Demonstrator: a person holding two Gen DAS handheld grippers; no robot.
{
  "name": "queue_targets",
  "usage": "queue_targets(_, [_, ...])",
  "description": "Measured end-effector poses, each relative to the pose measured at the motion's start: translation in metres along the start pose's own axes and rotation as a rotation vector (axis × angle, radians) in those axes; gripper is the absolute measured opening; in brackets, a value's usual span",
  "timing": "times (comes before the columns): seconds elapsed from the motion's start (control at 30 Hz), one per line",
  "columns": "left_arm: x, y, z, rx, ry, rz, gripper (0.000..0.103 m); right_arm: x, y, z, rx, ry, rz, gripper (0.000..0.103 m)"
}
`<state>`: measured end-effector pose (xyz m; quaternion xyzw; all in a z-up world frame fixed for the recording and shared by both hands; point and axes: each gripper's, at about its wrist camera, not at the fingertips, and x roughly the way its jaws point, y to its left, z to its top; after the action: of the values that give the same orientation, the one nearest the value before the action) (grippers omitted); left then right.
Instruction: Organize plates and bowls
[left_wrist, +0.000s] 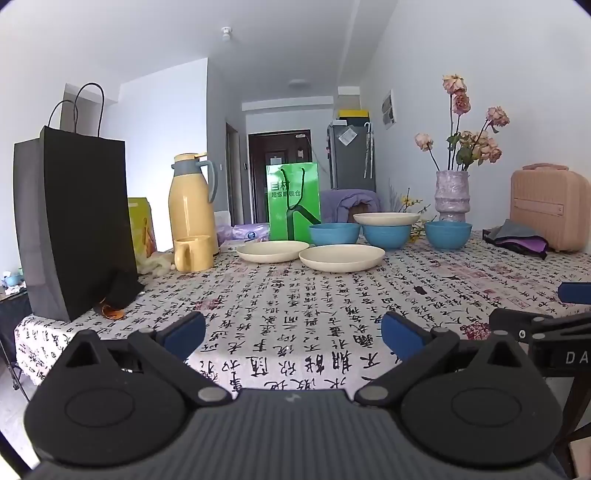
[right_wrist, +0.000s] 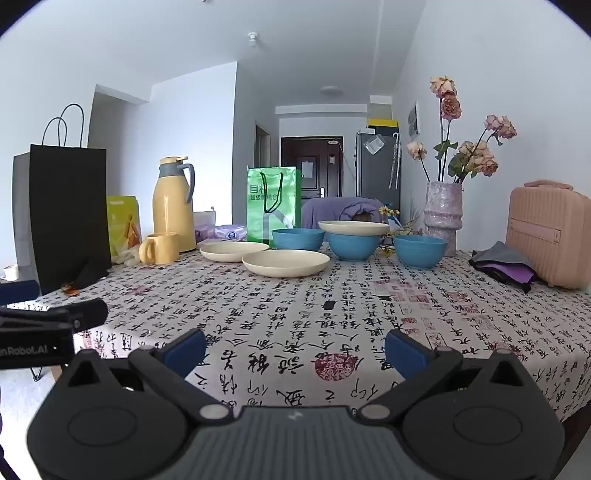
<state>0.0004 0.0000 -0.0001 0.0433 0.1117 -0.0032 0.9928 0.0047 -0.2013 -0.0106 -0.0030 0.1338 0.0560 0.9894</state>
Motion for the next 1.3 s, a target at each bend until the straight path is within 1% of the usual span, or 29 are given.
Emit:
queue_targets(0.03, [0.001, 0.0, 0.0, -0.003, 0.008, 0.004, 0.103, 0.0, 0.0, 0.0, -0.003, 0.017, 0.002, 0.103])
queue_targets(0.1, [0.003, 0.0, 0.001, -0.01, 0.024, 0.011, 0.103, 0.001, 0.0, 0.001, -0.006, 0.015, 0.009, 0.103])
queue_targets(0.13, [0.01, 0.001, 0.002, -0.017, 0.035, 0.002, 0.103, 0.001, -0.001, 0.001, -0.007, 0.013, 0.011, 0.103])
queue_targets(0.17, [-0.001, 0.0, 0.001, -0.009, -0.012, 0.004, 0.103, 0.001, 0.0, 0.001, -0.011, 0.014, 0.005, 0.103])
queue_targets(0.2, [-0.002, -0.001, 0.001, -0.01, -0.016, 0.004, 0.103, 0.001, 0.0, 0.001, -0.01, 0.015, 0.003, 0.103])
queue_targets(0.23, [0.001, 0.0, 0.002, -0.018, -0.002, 0.004, 0.103, 0.0, 0.0, 0.0, -0.009, 0.013, 0.004, 0.103])
queue_targets(0.33, [-0.005, -0.001, 0.002, -0.025, -0.001, 0.008, 0.103, 0.003, -0.001, 0.0, -0.006, 0.018, 0.009, 0.103])
queue_targets(0.37, [0.0, 0.001, 0.0, -0.034, 0.01, 0.008, 0.103, 0.001, 0.001, 0.001, -0.006, 0.021, 0.01, 0.103])
queue_targets(0.43, [0.0, 0.004, -0.002, -0.038, 0.008, 0.01, 0.103, 0.0, -0.001, -0.001, 0.004, 0.023, 0.008, 0.103])
queue_targets(0.47, [0.0, 0.005, -0.002, -0.036, 0.009, 0.01, 0.103, 0.007, -0.004, 0.003, 0.013, 0.025, 0.008, 0.103])
queue_targets(0.6, [-0.003, 0.008, -0.002, -0.037, -0.002, 0.02, 0.103, 0.005, 0.001, 0.002, 0.006, 0.021, 0.02, 0.103])
queue_targets(0.87, [-0.001, 0.009, -0.004, -0.047, -0.001, 0.012, 0.103, 0.005, 0.002, 0.001, -0.008, 0.013, 0.026, 0.103])
queue_targets(1.17, [-0.003, 0.002, -0.006, -0.024, -0.019, -0.001, 0.103, 0.004, 0.002, 0.0, -0.006, 0.016, 0.03, 0.103])
queue_targets(1.3, [-0.002, 0.002, -0.009, -0.03, -0.002, -0.003, 0.103, 0.004, 0.001, -0.002, -0.01, 0.021, 0.034, 0.103])
